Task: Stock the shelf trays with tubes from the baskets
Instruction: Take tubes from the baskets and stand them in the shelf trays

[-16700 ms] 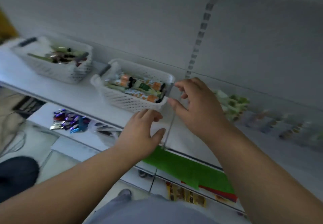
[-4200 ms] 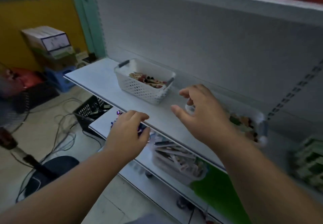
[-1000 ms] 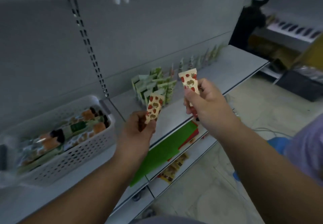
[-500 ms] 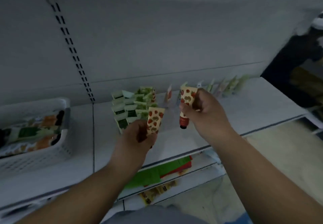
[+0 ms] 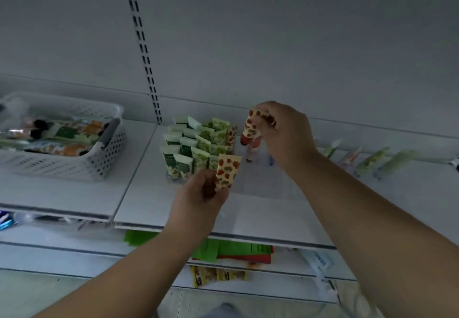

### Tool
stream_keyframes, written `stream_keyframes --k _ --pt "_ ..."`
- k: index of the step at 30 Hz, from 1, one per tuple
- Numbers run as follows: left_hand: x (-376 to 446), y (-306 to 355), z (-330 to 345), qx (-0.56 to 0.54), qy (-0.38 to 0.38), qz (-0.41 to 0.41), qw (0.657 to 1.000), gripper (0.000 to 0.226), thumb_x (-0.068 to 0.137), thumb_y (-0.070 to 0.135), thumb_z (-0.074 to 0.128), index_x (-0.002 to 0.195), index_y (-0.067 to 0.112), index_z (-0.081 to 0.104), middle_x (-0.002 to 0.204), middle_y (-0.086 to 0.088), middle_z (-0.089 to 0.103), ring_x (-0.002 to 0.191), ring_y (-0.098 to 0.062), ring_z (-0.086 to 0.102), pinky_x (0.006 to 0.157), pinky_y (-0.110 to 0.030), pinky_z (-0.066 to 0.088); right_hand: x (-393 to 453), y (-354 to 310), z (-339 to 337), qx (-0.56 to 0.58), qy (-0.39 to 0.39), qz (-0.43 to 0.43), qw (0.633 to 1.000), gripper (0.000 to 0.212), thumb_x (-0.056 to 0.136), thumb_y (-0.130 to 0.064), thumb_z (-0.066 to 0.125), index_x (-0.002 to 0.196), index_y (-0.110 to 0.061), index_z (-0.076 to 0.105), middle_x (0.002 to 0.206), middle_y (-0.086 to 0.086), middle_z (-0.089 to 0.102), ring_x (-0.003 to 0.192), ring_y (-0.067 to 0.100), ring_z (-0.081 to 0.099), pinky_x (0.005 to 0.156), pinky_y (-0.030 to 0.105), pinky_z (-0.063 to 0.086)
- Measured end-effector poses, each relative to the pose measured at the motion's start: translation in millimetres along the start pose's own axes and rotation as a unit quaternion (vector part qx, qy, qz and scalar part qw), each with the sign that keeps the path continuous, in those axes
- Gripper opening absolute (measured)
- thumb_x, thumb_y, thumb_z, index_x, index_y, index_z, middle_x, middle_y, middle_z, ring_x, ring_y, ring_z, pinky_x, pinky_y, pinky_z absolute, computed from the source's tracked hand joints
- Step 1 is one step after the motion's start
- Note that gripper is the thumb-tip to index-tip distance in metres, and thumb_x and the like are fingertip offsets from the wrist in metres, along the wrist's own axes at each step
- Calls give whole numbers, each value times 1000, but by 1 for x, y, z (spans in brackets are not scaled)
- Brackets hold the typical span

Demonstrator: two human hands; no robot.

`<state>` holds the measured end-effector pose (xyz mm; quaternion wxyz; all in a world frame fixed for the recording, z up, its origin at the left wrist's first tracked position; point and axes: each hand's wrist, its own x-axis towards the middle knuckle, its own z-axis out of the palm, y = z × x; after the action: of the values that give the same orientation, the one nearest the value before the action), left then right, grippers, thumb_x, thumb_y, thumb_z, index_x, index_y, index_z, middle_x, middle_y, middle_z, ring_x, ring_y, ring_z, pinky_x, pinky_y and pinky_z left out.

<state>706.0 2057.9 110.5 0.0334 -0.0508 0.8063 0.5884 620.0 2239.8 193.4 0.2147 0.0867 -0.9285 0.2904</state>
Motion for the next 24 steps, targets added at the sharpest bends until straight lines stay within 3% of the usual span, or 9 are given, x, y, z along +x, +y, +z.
stream_keyframes --k 6,11,13,15,17,20,22,24 --pt "-3 -4 8 -1 19 1 1000 14 86 26 67 85 36 57 73 14 64 69 -9 61 64 -32 48 11 24 25 -65 -66 -83 992 18 89 -20 59 87 -8 72 82 10 59 79 30 56 67 38 47" --pt "-1 -3 12 1 21 -18 1000 13 86 28 67 94 35 59 80 16 67 75 -5 63 70 -32 53 11 34 37 -208 -54 -100 972 19 85 -28 67 96 -15 75 91 10 56 93 35 50 78 39 39" --pt "0 -1 14 4 20 -17 1000 16 87 27 66 99 36 60 84 16 68 79 -5 64 71 -31 53 7 25 30 -172 -4 -110 979 26 86 -32 61 102 -14 72 96 8 57 92 32 52 78 38 41" --pt "0 0 17 1 17 -9 1000 19 88 26 65 100 39 59 86 18 68 79 -3 63 69 -28 52 -3 12 19 -58 1 -130 990 26 91 -33 54 97 -14 70 91 3 58 87 22 53 75 33 43" --pt "1 1 21 -6 14 -3 1000 19 88 26 65 100 40 59 85 19 68 78 -2 63 64 -22 49 -19 -3 5 69 -90 -106 988 22 93 -34 54 91 -17 68 83 -2 60 78 11 55 69 26 43" --pt "1 0 24 8 -4 18 1000 18 89 26 64 103 38 60 84 17 67 74 1 61 59 -14 45 -37 -9 -2 63 -253 -37 965 10 90 -30 65 87 -20 67 71 -3 62 61 4 53 57 26 42" --pt "-1 -2 25 23 -14 55 998 23 90 26 64 109 38 60 94 18 66 82 3 60 66 -10 46 -38 -5 -5 50 -240 -17 969 10 88 -26 68 83 -17 66 69 -1 63 63 12 59 60 32 47" --pt "-3 -8 23 57 -13 90 994 35 89 28 64 123 34 55 112 18 58 93 3 58 77 -11 48 -29 0 -11 40 -169 -9 985 16 88 -26 68 82 -12 64 69 2 64 66 19 61 63 35 49"
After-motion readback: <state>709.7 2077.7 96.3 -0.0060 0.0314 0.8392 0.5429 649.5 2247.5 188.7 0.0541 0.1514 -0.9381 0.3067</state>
